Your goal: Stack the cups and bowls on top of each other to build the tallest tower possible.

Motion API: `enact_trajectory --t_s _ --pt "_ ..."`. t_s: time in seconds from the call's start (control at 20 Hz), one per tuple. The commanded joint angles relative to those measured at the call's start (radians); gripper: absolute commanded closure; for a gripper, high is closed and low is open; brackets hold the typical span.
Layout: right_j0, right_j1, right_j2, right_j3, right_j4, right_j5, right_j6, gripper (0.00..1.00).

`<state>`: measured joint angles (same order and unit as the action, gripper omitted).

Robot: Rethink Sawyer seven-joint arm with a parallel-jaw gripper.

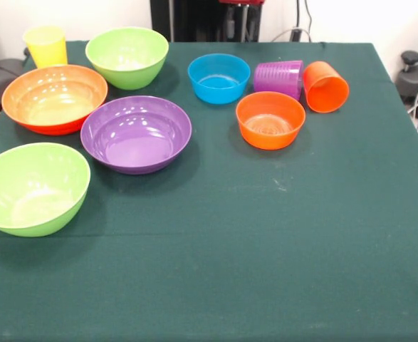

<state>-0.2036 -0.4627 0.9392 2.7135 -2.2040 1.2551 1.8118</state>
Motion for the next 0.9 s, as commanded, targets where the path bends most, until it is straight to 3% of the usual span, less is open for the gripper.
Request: enact_trajectory --t_s 0.05,0.35,0.9 --pt "-0.082 0.22 -0.082 0.207 -0.017 -0.099 0.09 0.0" --pt "-0.148 0.24 -0.138 0.2 -0.072 -0.091 0.021 0.0" --pt "-0.201 0.256 -0.187 0.211 -0.121 -0.052 -0.02 0.0"
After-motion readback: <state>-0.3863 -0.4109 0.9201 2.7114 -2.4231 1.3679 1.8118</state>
